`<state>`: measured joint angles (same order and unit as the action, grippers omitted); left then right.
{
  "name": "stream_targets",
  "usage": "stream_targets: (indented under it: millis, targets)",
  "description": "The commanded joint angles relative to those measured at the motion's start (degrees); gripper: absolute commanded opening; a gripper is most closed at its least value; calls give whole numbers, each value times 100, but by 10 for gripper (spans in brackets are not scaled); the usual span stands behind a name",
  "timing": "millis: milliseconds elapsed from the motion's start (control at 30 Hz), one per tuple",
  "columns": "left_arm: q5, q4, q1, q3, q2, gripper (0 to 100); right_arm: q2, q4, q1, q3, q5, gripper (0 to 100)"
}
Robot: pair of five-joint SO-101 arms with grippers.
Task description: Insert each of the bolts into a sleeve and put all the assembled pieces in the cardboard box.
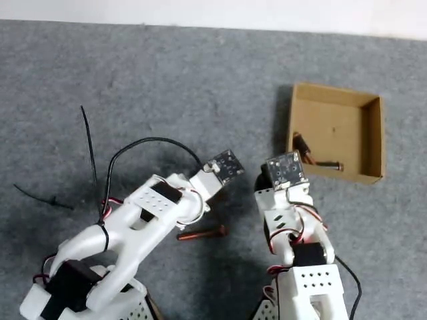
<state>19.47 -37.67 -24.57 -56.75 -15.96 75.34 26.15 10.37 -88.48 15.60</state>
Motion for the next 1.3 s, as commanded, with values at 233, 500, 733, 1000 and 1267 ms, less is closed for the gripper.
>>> stream_targets:
  millis: [233,500,733,1000,1267]
  targets:
    - [44,-35,-31,31,-66,5,92,-171,-57,22,-26,5]
    - [44,-211,-31,-637,-1543,5,92,-171,-57,22,-26,5]
    - [44,-237,-40,-1358,-3240,5,92,-171,-57,22,-18,5]
    - [44,-237,-31,-1437,-3363,5,92,-171,-57,22,-18,5]
    - [35,-229,-31,-1420,-3354,152,92,-171,-57,22,-18,5]
